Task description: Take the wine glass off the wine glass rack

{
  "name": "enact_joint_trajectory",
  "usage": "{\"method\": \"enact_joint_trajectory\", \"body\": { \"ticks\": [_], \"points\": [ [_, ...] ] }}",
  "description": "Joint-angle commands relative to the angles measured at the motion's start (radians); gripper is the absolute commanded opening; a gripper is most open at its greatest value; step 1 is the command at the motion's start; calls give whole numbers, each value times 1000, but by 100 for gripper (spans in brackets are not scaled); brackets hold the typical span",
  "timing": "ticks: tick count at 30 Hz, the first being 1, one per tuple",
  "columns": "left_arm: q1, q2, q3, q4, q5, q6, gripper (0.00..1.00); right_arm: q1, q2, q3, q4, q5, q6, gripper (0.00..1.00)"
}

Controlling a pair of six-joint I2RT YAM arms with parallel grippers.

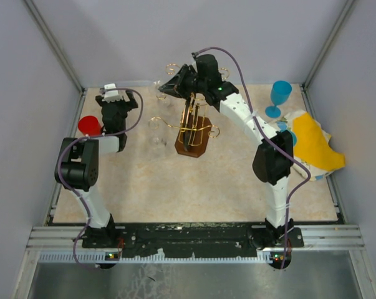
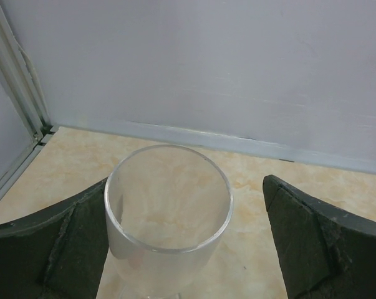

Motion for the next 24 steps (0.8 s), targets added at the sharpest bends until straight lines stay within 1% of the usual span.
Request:
{"method": "enact_joint_trajectory", "body": {
  "ticks": [1, 9, 18, 24],
  "points": [
    [17, -36, -6, -3, -14, -31, 100, -29, -39, 9, 9, 1, -39, 0],
    [31, -61, -34, -9, -29, -52, 100, -29, -40, 23, 2, -1, -33, 0],
    [36, -96, -26, -118, -27, -80, 100, -30, -56, -1, 4, -2, -31, 0],
    [36, -137, -73, -120, -40, -76, 100, -30, -61, -9, 7, -5, -29, 0]
  ]
}}
